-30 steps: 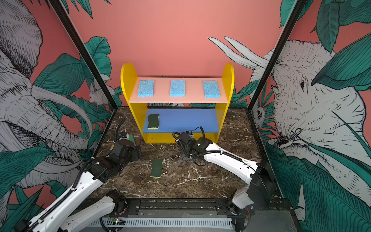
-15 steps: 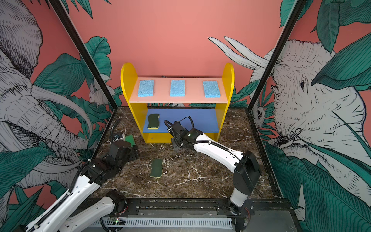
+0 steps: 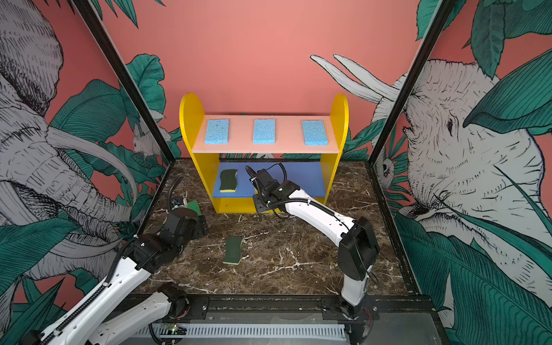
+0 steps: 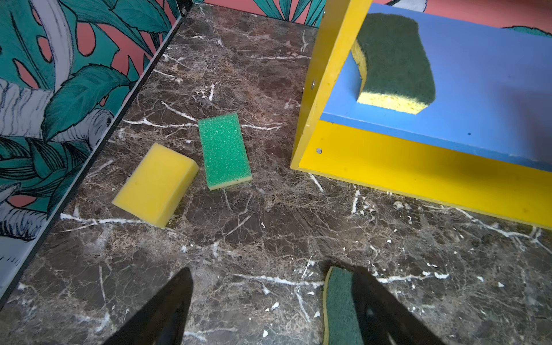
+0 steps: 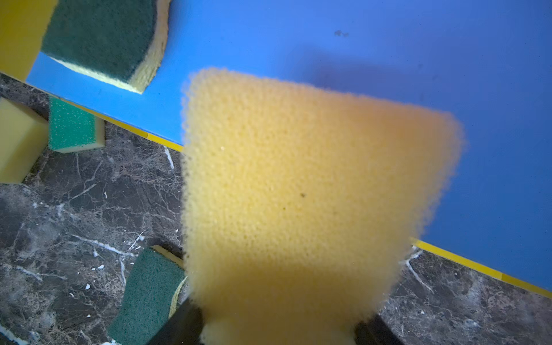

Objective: Place and organize the cleaning sponges onto the shelf
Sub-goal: 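Carry the yellow sponge with the right gripper toward the blue lower shelf, then move the held yellow sponge over the blue shelf beside the green scrub sponge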

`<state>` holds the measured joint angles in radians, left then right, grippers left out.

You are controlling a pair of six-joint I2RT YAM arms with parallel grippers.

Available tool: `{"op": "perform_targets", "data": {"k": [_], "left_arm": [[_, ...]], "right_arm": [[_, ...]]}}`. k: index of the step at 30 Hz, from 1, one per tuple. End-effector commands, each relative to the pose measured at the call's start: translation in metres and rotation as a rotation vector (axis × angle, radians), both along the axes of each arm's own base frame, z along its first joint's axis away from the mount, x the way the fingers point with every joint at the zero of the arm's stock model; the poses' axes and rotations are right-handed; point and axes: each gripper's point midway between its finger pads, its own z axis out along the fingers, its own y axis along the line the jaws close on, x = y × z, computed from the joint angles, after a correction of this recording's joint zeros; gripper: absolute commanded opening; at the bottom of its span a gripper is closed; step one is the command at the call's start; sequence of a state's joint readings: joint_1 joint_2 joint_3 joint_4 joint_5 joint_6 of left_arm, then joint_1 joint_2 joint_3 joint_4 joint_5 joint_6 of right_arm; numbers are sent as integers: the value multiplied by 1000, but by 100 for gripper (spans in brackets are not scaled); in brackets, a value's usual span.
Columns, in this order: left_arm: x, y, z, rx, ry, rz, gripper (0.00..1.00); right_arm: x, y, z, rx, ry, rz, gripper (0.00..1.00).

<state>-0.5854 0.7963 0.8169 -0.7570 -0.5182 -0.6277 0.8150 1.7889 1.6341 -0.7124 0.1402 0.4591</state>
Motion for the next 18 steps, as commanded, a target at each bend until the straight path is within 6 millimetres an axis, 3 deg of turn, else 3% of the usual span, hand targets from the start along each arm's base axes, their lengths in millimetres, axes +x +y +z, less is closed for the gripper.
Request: {"op": "perform_targets", "data": {"k": [1, 18], "left_arm": [[3, 3, 6, 2, -19, 24, 85], [7, -2, 1, 2, -9, 15, 84]], "right_arm": [[11, 0, 5, 5, -22, -6, 62], [38, -7, 8, -11, -67, -63, 63]]}}
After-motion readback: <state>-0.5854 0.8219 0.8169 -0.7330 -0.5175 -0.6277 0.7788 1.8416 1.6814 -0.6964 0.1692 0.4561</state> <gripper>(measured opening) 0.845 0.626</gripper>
